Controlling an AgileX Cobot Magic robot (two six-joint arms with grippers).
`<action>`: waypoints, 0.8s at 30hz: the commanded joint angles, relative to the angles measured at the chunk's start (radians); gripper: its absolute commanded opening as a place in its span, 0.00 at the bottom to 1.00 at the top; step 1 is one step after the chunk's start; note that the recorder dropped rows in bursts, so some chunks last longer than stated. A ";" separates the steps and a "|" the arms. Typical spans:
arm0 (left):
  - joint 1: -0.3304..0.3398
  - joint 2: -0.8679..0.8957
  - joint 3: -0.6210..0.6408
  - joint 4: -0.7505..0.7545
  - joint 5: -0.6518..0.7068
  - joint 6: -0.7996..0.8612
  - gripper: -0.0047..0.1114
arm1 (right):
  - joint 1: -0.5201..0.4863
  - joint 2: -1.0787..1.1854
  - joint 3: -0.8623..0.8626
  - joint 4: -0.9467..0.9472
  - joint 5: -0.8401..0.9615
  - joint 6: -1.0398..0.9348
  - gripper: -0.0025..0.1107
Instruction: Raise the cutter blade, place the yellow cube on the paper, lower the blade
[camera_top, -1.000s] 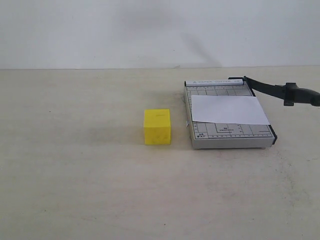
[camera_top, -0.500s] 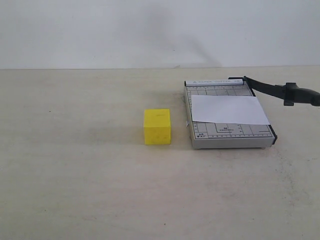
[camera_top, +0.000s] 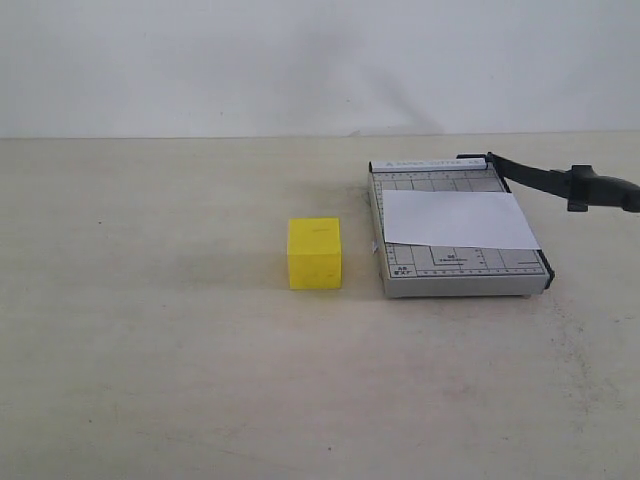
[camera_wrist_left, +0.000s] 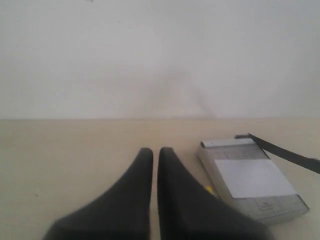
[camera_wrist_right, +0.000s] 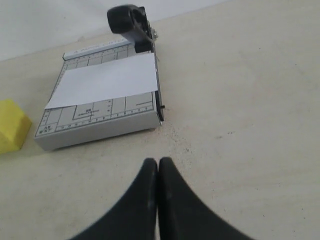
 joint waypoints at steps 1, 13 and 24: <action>-0.002 0.161 -0.093 -0.242 0.069 0.192 0.08 | -0.002 0.010 0.005 0.001 0.035 -0.001 0.02; -0.283 0.352 -0.083 -0.370 -0.372 0.104 0.08 | -0.002 0.010 0.005 0.001 0.033 -0.001 0.02; -0.537 0.436 0.182 -0.469 -1.015 -0.091 0.08 | -0.002 0.010 0.005 0.001 0.033 -0.001 0.02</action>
